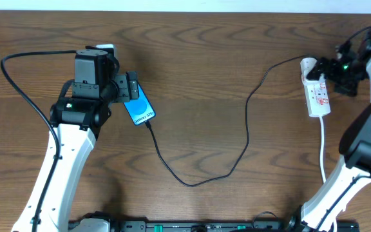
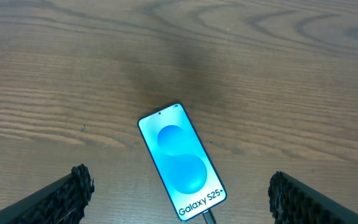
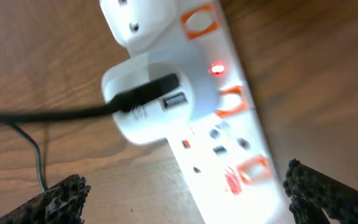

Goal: Plug charger to phone and switch on socket
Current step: 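Lift the right gripper up and away from the power strip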

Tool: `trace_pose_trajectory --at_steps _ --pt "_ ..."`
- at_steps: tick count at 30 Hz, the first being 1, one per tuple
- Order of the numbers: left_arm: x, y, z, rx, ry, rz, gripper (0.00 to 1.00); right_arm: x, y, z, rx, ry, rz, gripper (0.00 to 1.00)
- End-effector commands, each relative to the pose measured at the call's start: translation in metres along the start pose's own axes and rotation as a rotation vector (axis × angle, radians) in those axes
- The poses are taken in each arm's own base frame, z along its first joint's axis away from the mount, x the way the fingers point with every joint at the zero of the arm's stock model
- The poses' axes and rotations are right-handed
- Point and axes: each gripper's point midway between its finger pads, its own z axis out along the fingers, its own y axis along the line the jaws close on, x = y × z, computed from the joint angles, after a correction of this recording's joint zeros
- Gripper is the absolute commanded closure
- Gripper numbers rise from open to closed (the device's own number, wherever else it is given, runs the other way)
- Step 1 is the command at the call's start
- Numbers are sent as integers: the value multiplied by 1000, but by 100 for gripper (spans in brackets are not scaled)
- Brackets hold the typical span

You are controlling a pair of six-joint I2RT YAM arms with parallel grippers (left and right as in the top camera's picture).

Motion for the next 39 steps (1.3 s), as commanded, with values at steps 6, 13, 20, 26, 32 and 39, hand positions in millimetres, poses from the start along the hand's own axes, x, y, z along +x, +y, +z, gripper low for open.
trace_pose_trajectory --at_steps 6,13,20,26,32,39 --pt "-3 4 0 -16 -3 10 8 -15 17 -111 78 -243 -15 1" --pt "-3 4 0 -16 -3 10 7 -5 26 -136 64 -272 -5 1" --pt "-3 4 0 -16 -3 10 8 -4 25 -135 64 -267 -4 1" --pt "-3 4 0 -16 -3 10 7 -5 25 -135 64 -268 -4 1" --pt "-3 4 0 -16 -3 10 8 -4 25 -135 64 -267 -4 1" --pt "-3 4 0 -16 -3 10 8 -4 25 -135 64 -267 -4 1"
